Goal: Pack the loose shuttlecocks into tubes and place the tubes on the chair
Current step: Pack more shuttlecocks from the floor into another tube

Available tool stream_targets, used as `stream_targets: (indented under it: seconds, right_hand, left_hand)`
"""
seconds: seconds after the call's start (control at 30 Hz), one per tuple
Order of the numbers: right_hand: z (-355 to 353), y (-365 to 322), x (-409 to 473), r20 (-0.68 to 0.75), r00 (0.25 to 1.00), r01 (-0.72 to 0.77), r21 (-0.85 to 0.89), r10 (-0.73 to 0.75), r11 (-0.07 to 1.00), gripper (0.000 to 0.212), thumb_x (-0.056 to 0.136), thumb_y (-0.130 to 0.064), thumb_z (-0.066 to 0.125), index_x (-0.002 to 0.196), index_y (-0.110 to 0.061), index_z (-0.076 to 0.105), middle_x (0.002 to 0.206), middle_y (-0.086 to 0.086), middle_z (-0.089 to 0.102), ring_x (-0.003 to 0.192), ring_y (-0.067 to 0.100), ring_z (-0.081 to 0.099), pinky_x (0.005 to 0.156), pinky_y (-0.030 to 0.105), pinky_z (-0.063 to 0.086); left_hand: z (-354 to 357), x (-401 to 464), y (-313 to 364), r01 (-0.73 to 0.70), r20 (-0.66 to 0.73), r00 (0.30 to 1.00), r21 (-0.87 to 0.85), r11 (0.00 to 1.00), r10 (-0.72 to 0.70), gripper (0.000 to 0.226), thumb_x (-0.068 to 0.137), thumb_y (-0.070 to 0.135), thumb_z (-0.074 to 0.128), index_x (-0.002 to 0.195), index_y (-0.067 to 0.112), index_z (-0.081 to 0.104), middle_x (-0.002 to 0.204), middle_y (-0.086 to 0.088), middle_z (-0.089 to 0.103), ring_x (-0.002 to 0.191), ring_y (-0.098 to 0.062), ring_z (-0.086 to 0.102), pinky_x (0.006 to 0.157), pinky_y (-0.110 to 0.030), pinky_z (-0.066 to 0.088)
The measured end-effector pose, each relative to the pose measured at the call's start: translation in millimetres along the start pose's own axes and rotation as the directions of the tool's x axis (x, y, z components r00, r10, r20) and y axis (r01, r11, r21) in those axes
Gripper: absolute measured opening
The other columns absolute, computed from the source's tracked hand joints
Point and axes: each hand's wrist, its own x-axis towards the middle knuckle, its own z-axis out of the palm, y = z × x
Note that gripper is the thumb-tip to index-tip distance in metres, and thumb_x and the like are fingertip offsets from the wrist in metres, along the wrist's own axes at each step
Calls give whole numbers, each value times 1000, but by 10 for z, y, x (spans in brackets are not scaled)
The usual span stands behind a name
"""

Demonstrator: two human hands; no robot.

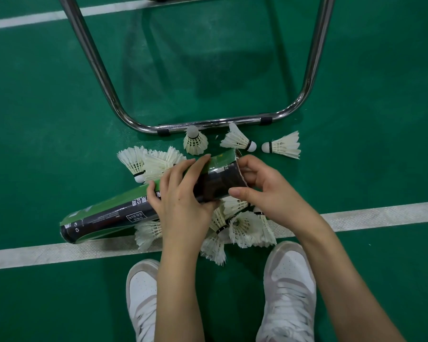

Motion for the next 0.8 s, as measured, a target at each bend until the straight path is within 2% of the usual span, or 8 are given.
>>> stream_targets:
  seconds: [0.17,0.27,0.4,0.53,0.6,0.7,0.8]
  right_hand:
    - [-17,31,1,89,996,-15,23,13,1000,30,90,7,51,103,-21,49,91,-8,65,88,-2,61,78,13,43]
    - [1,34,2,88,996,-20,30,17,999,33,90,6,51,105,-24,50,97,-9,64,93,-5,61,83,13,45]
    - [-68,55,-49,-78,997,5,-83,-11,997,26,85,-6,65,94,-29,57,95,-9,66,92,-2,61,86,14,46]
    - [-251,168,-95,-276,961,9,19,-3,1000,18,83,-7,66,90,-22,61,93,-4,70,88,3,64,80,13,48]
    - [-369,295,-63,-427,904,9,0,-8,1000,18,83,-5,67,90,-20,60,91,-4,69,84,1,63,79,14,47]
    - [-570,492,59,-670,742,-22,-43,-13,999,21,81,-4,68,92,-18,57,82,-8,61,74,-5,55,74,12,44]
    - [-746,643,217,-790,612,-77,-112,-42,991,30,79,-10,71,102,-19,53,94,-6,56,89,8,53,82,22,43]
  left_hand:
    - [11,-16,0,18,10,1000,5,1000,-18,77,57,24,84,126,34,53,124,9,54,120,-21,44,101,-58,21]
    - [13,-11,0,24,18,1000,1,1000,-24,78,57,24,84,127,35,53,124,9,54,120,-20,43,102,-56,20]
    - [15,-10,-15,21,60,998,-2,1000,-21,80,58,26,84,129,37,50,126,12,52,122,-16,41,104,-52,16]
    - [3,23,-6,39,81,996,-16,999,-38,80,60,26,83,131,38,47,128,13,48,125,-14,36,107,-43,9]
    - [-6,34,-4,40,93,995,-21,999,-38,81,61,26,83,132,39,46,128,14,48,126,-13,35,108,-42,9]
    - [-7,41,-5,42,110,993,-25,999,-39,81,61,26,82,132,39,45,128,14,47,126,-14,34,108,-42,8]
    - [2,49,-7,35,119,992,-9,999,-34,81,61,27,83,132,39,45,130,13,47,127,-15,35,108,-41,8]
